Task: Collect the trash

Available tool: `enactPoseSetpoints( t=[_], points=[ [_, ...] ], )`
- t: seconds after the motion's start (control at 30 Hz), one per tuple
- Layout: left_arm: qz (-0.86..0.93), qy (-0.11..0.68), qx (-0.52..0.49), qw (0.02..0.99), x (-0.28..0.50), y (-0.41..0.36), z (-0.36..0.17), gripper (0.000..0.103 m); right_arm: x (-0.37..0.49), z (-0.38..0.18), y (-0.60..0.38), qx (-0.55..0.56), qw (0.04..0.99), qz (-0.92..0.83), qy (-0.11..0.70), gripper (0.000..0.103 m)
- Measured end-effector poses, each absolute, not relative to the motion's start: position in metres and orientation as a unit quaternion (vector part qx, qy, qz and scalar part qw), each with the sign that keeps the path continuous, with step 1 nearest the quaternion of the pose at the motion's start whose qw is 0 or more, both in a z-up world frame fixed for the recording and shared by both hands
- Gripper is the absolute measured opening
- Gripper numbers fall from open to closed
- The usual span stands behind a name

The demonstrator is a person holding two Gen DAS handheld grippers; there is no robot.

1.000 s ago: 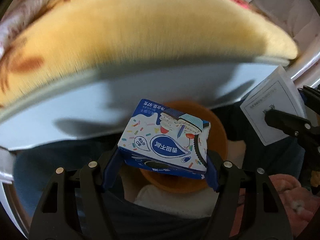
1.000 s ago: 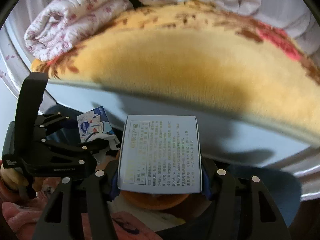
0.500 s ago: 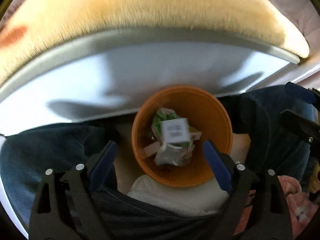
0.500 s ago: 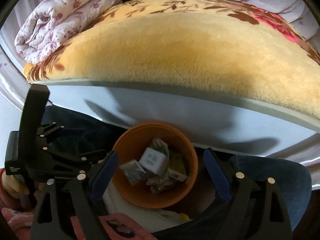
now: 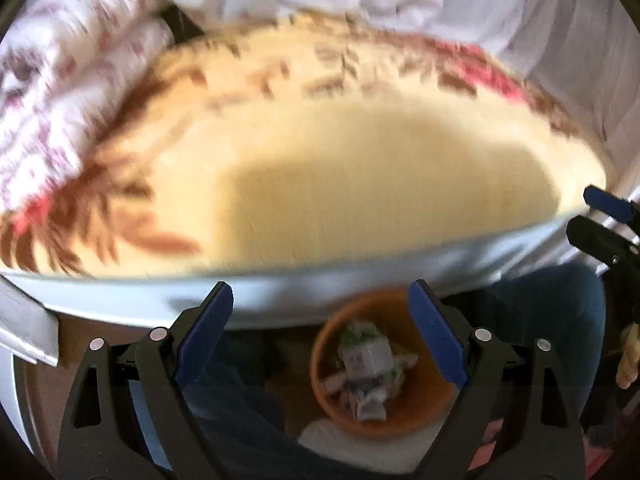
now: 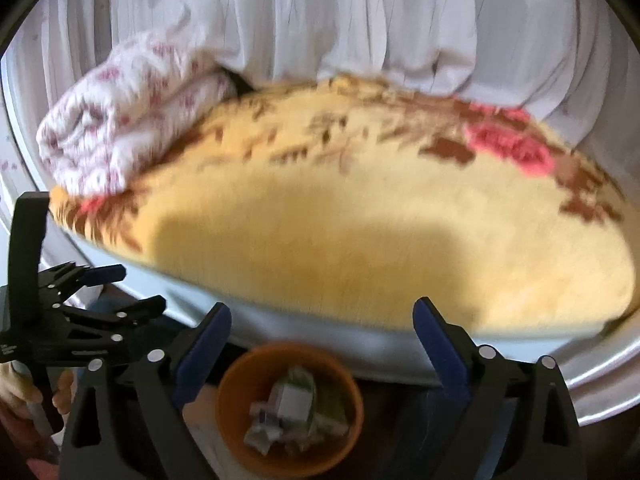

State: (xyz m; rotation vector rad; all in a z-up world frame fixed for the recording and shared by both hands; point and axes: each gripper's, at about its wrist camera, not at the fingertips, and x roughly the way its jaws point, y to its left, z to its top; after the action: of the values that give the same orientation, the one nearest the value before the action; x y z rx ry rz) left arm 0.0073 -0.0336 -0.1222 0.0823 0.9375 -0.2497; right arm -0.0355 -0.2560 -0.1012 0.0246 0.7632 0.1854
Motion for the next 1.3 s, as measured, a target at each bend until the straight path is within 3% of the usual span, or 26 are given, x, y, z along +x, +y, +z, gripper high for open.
enactPoseSetpoints(
  t=[0.23,0.53,1.3],
  points=[
    [-0.100,0.366,0.030,0.925,0.013,-0.027,-0.055,0.092,-0.035,-0.051,-0.263,0.017,0.952,0.077,0.295,0.095],
    [-0.086,0.296,0.014,0.951,0.009,-0.024,-0.008,0.092,-0.038,-0.008,-0.265,0.015,0.970,0.068,0.234,0.096],
    [-0.059,0.233,0.007,0.971,-0.003,-0.023,0.027,0.092,-0.047,0.015,-0.268,0.017,0.978,0.060,0.199,0.096]
  ],
)
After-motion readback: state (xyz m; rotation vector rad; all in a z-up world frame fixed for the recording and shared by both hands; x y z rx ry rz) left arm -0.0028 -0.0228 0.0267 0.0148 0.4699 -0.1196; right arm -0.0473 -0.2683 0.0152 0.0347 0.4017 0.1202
